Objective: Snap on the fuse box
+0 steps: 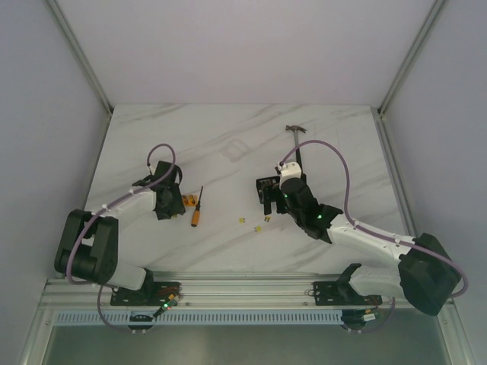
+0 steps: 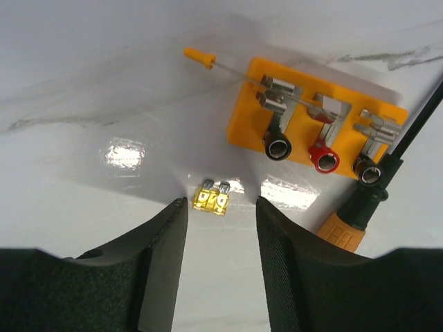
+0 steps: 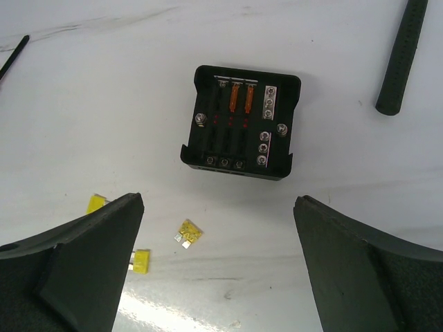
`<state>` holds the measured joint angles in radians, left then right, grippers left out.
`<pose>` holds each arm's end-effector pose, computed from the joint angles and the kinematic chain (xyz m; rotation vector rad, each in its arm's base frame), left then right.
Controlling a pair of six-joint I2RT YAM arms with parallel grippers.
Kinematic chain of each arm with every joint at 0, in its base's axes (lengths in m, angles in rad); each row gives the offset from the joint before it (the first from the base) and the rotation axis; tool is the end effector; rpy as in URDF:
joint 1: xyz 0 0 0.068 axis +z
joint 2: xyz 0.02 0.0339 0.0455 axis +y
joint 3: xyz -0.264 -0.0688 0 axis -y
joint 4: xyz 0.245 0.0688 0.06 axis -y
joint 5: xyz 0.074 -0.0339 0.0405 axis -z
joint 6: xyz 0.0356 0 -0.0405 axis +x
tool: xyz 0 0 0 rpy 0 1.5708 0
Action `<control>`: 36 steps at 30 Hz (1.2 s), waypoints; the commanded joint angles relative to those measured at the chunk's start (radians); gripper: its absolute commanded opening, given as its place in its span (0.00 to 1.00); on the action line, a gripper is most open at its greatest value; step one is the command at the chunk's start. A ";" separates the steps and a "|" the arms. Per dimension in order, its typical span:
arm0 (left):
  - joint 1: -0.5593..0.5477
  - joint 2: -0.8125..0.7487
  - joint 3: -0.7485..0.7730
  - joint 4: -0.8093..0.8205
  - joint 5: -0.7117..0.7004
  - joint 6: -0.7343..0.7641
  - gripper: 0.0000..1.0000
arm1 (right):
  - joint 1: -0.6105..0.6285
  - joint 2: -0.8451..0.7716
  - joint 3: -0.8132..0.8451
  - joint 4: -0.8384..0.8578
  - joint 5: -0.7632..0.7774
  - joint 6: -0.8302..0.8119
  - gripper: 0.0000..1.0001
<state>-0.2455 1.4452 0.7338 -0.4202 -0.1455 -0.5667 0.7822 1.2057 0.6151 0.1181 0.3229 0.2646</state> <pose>0.2516 -0.0577 0.1621 -0.4718 2.6399 -0.0569 0.1914 0.1743 0.2245 -0.3228 2.0072 0.3334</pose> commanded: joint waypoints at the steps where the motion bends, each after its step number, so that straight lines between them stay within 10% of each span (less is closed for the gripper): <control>1: -0.002 0.057 0.012 -0.045 -0.022 0.037 0.56 | -0.006 0.006 -0.002 0.014 0.028 0.002 0.98; 36: -0.088 0.094 0.026 -0.088 -0.093 -0.112 0.47 | -0.006 0.036 0.012 0.009 0.010 0.002 0.98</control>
<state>-0.3260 1.5002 0.7834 -0.4454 -0.1890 -0.6090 0.7795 1.2335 0.6151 0.1181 0.3222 0.2646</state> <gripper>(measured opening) 0.492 0.980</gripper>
